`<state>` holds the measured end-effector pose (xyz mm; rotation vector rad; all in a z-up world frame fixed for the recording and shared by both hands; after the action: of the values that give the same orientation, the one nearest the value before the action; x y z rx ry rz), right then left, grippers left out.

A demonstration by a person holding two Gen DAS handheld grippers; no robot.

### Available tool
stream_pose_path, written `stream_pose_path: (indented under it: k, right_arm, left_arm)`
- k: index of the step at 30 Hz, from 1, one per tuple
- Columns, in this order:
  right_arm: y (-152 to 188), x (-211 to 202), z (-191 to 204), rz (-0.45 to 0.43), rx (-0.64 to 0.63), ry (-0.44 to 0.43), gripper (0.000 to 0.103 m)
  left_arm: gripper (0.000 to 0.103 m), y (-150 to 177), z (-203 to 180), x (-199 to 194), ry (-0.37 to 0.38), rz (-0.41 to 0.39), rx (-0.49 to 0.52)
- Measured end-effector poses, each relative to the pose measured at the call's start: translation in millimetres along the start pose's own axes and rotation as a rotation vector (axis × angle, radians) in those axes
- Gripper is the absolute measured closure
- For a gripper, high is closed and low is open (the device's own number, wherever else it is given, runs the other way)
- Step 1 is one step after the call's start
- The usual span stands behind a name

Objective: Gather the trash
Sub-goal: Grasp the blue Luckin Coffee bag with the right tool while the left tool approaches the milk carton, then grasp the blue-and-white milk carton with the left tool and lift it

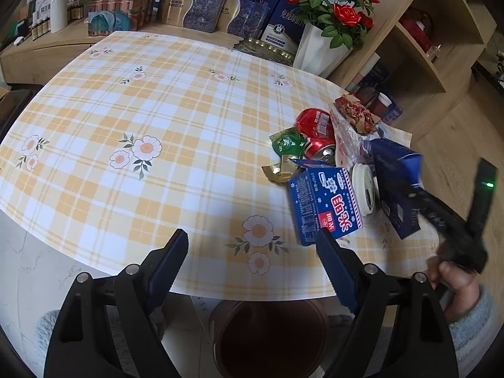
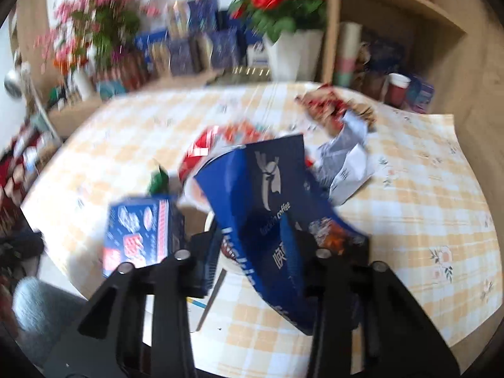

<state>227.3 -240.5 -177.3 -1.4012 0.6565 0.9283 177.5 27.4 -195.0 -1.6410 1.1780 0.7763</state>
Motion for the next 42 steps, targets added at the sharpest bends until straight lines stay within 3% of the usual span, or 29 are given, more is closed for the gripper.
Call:
stream_pose_path:
  k: [4,8,11,18,26,29,33,36,39,42]
  right_arm:
    - [-2,-31,-30,-0.062,0.118,-0.034,0.076]
    - [8,-44,-72,-0.075,0.306,-0.144,0.077]
    - [15,-43,-97,-0.075,0.39,-0.139,0.08]
    - [20,-23,-106,-0.024,0.35,-0.094,0.084]
    - [20,-30,-97,-0.063,0.336,-0.046,0.085]
    - [21,-39,-97,-0.083,0.33,-0.023,0.085]
    - [27,-50,-92,-0.094,0.28,0.027,0.085]
    - [31,-54,-89,-0.095,0.259,0.046,0.085]
    - [34,-54,-91,-0.093,0.269,0.034,0.085]
    - [37,-55,-92,-0.096,0.273,0.028,0.085]
  left_arm:
    - [0.022,-1,-3,0,0.011,-0.003,0.007]
    - [0.022,0,-5,5,0.063,0.022,-0.026]
    - [0.022,0,-8,10,0.096,0.039,-0.05]
    - [0.027,-6,-23,18,0.154,0.045,-0.048]
    - [0.033,-18,-51,46,0.268,0.092,-0.043]
    - [0.031,-21,-61,61,0.222,0.114,-0.021]
    - [0.007,-28,-68,76,0.1,0.124,-0.044]
    - [0.006,-37,-73,82,0.028,0.119,-0.05]
    - [0.006,-47,-85,83,-0.116,0.082,0.002]
    - [0.006,-50,-96,94,-0.176,0.101,0.038]
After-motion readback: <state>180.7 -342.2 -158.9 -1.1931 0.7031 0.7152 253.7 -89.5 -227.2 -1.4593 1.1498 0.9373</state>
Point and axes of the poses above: each gripper's, at about its wrist camera, not at the fingertips, and x roughly the way its jaws point, z to its left, y to its underside, the point moved 8 cm from there along x, roughly the way its jaws point, and after that the axes turned 12 degrees about z, right-handed, at the moved point
